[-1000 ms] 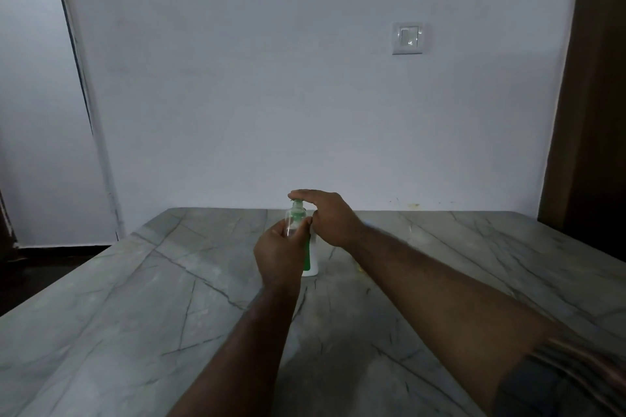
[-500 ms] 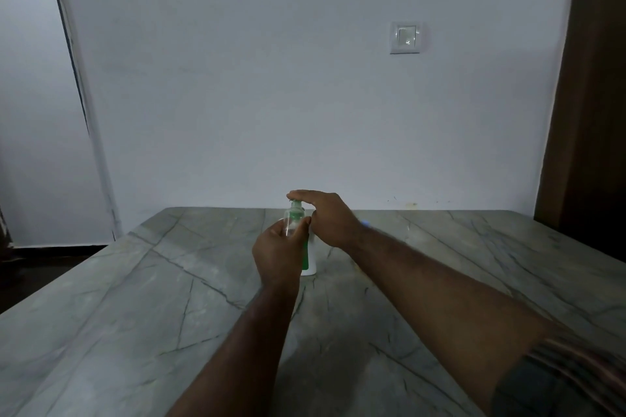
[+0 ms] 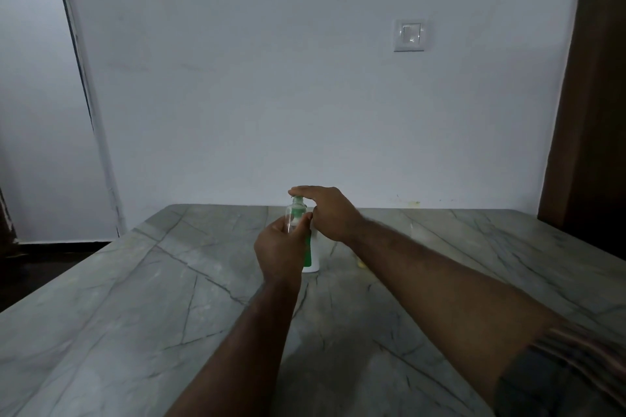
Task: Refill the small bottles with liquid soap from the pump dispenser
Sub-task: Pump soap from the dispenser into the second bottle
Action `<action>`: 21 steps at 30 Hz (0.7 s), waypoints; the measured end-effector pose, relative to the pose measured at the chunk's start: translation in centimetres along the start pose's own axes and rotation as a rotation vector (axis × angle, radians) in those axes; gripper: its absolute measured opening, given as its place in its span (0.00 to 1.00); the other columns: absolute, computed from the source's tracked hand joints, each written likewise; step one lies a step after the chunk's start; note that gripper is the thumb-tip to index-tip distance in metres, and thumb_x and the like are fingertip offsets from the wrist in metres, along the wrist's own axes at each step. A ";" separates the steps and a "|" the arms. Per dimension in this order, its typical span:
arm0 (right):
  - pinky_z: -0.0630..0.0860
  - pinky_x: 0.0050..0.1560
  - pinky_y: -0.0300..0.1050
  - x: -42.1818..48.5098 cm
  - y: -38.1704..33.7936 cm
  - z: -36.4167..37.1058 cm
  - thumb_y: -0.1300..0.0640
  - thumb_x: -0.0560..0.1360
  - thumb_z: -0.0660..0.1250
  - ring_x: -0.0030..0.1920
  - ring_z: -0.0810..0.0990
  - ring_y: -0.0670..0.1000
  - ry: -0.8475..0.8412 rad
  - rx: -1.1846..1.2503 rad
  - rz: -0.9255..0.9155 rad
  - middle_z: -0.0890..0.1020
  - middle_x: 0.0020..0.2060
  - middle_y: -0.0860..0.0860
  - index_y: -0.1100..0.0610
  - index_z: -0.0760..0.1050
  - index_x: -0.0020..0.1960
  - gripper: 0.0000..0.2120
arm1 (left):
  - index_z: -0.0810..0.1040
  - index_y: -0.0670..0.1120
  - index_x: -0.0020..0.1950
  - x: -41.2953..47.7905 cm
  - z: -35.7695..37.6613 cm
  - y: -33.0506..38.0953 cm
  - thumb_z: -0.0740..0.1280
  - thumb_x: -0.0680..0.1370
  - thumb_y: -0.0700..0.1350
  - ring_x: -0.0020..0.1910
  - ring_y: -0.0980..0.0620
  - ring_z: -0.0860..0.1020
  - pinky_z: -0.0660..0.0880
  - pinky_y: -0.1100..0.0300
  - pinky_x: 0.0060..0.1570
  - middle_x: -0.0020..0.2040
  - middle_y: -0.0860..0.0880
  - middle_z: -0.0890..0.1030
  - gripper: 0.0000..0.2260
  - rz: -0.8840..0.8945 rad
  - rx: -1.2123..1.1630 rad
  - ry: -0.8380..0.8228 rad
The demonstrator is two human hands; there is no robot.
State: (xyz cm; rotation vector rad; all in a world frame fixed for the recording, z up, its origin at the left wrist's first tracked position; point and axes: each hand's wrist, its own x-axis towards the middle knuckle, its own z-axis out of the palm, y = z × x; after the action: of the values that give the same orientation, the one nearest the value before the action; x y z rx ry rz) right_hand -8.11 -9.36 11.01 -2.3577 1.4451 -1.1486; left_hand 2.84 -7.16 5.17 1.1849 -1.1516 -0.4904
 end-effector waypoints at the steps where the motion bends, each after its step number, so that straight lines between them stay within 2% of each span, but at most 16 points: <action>1: 0.67 0.72 0.47 -0.2 0.1 0.2 0.73 0.69 0.62 0.69 0.72 0.51 0.013 0.011 0.006 0.76 0.67 0.52 0.57 0.74 0.67 0.28 | 0.86 0.46 0.50 0.0 0.0 0.0 0.71 0.76 0.57 0.34 0.61 0.80 0.68 0.71 0.29 0.37 0.55 0.82 0.15 -0.005 -0.005 -0.002; 6: 0.67 0.71 0.46 -0.7 0.4 0.7 0.72 0.71 0.60 0.69 0.72 0.51 0.020 0.029 0.021 0.76 0.67 0.53 0.57 0.73 0.68 0.27 | 0.86 0.46 0.50 -0.3 0.1 -0.3 0.72 0.75 0.56 0.33 0.62 0.79 0.70 0.69 0.30 0.31 0.63 0.77 0.14 0.011 -0.025 -0.009; 11: 0.65 0.71 0.44 -0.2 -0.4 0.1 0.71 0.72 0.62 0.70 0.71 0.51 -0.031 -0.025 0.011 0.74 0.69 0.53 0.57 0.72 0.69 0.27 | 0.86 0.45 0.50 0.0 0.0 -0.3 0.72 0.75 0.55 0.35 0.59 0.81 0.73 0.66 0.32 0.34 0.58 0.80 0.14 -0.016 -0.057 0.005; 13: 0.65 0.71 0.43 0.0 -0.5 -0.1 0.71 0.71 0.62 0.70 0.71 0.51 -0.040 -0.037 0.002 0.74 0.69 0.53 0.57 0.71 0.70 0.28 | 0.86 0.45 0.50 0.1 -0.1 -0.2 0.72 0.76 0.55 0.35 0.60 0.81 0.72 0.68 0.30 0.34 0.57 0.81 0.14 -0.014 -0.057 0.001; 17: 0.65 0.72 0.46 -0.5 -0.1 0.4 0.71 0.72 0.61 0.69 0.71 0.52 0.007 -0.002 0.008 0.75 0.68 0.53 0.58 0.72 0.69 0.26 | 0.86 0.46 0.49 -0.2 -0.1 -0.2 0.72 0.75 0.55 0.30 0.65 0.78 0.68 0.75 0.24 0.32 0.62 0.78 0.13 -0.018 -0.062 -0.012; 21: 0.67 0.72 0.49 -0.6 0.1 0.7 0.69 0.73 0.62 0.69 0.72 0.52 0.010 0.016 0.013 0.75 0.68 0.53 0.58 0.73 0.68 0.24 | 0.86 0.47 0.49 -0.4 -0.1 -0.4 0.73 0.75 0.55 0.29 0.67 0.79 0.70 0.74 0.26 0.30 0.62 0.79 0.13 -0.006 -0.073 -0.022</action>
State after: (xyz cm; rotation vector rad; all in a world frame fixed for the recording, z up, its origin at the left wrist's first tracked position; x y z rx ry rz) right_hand -7.89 -9.08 10.14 -2.3311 1.4468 -1.1665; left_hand 2.86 -6.97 4.68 1.1221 -1.1397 -0.5463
